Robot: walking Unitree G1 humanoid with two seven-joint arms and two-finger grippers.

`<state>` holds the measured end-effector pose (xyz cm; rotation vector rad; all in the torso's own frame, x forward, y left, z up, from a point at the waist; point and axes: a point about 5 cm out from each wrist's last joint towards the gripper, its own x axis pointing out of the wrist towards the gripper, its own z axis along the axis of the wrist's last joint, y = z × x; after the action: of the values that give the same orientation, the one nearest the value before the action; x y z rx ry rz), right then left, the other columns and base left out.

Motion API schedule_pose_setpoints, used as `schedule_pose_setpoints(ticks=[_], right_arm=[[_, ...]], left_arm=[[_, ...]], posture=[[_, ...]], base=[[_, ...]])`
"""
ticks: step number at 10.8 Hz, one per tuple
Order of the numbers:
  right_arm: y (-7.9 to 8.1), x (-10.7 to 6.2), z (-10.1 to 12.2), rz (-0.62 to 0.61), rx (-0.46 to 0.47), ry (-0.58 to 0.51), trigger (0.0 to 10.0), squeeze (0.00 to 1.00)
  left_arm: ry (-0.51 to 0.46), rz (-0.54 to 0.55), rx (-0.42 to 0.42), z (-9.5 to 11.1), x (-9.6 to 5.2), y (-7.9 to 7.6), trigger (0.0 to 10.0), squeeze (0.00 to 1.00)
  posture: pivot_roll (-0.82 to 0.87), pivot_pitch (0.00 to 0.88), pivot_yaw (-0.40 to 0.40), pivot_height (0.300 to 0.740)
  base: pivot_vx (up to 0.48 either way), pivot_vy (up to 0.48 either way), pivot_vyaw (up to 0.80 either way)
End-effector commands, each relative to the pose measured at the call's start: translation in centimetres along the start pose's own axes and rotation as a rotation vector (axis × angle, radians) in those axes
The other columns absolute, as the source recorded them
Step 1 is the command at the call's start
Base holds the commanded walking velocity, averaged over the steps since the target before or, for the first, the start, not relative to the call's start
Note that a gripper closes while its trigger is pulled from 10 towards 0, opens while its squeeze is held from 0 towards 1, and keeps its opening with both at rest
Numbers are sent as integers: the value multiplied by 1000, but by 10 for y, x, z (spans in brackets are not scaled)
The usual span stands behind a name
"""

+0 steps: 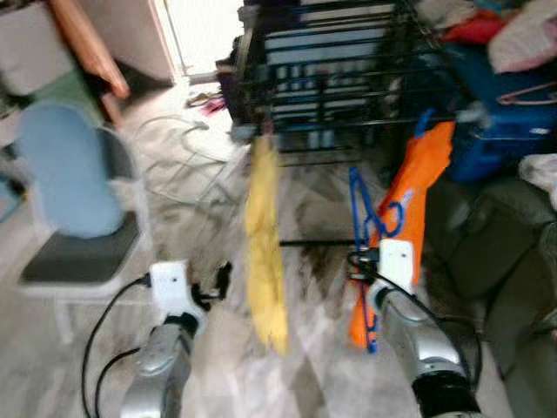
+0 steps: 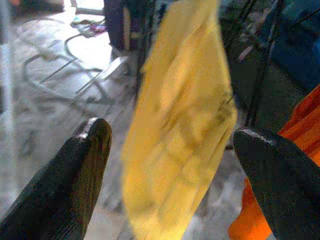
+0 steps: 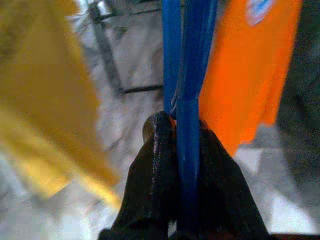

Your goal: Hang hanger

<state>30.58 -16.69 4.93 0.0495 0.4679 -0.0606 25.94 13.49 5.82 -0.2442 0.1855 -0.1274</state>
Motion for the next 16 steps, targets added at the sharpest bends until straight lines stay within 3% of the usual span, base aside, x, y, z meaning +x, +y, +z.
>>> schedule_pose_setpoints(ticks=[1,6,12,16], right_arm=[[2,2,9,-7,-23,-41,10000,0],[-3,2,12,-26,-31,-63,10000,0],[-18,3,25,-93,-71,-133,10000,0],[-32,19,54,-71,-63,-124,10000,0]], left_arm=[[3,7,28,0,-1,3,10000,0],[8,11,25,-1,0,3,10000,0],[18,19,14,-5,-1,2,10000,0],[34,20,17,-7,-3,2,10000,0]], posture=[[-105,0,87,740],[-112,0,85,740],[-110,0,80,740],[-102,0,76,740]], base=[[405,255,0],[408,252,0],[0,0,0],[0,0,0]])
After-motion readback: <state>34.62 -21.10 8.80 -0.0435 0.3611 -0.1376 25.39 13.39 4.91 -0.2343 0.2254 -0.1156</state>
